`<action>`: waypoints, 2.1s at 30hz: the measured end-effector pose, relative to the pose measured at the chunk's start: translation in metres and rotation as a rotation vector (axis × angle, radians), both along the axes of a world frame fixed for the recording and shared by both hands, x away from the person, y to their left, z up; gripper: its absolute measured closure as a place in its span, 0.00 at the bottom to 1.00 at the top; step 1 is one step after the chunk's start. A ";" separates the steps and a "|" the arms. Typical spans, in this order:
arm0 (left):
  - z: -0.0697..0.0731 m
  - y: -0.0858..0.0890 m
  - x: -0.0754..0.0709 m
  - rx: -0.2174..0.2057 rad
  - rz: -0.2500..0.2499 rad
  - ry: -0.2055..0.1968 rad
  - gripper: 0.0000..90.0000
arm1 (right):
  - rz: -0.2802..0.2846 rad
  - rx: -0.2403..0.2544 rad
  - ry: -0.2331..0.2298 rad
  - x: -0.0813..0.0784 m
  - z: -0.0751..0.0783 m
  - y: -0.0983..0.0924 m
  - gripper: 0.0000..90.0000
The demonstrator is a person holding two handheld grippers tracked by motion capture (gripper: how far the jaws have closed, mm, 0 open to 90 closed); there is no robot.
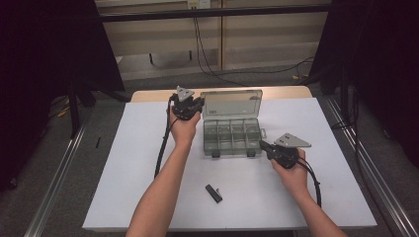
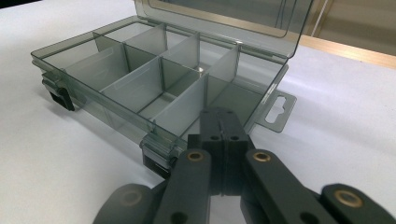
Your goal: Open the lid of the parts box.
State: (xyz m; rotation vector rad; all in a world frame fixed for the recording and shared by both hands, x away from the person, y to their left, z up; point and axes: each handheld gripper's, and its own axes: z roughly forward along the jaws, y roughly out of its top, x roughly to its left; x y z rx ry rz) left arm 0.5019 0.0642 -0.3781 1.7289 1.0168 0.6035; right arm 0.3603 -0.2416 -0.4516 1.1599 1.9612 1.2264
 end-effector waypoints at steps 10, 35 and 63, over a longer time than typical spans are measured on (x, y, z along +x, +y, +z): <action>-0.002 -0.001 0.005 -0.002 0.013 -0.003 0.95 | 0.000 0.001 0.000 0.000 0.000 0.000 1.00; -0.004 -0.003 0.011 -0.026 0.040 0.002 0.95 | 0.000 -0.002 0.001 0.000 0.000 0.000 1.00; -0.008 -0.008 0.022 -0.032 0.069 -0.003 0.95 | 0.002 -0.003 -0.001 0.000 0.000 0.000 1.00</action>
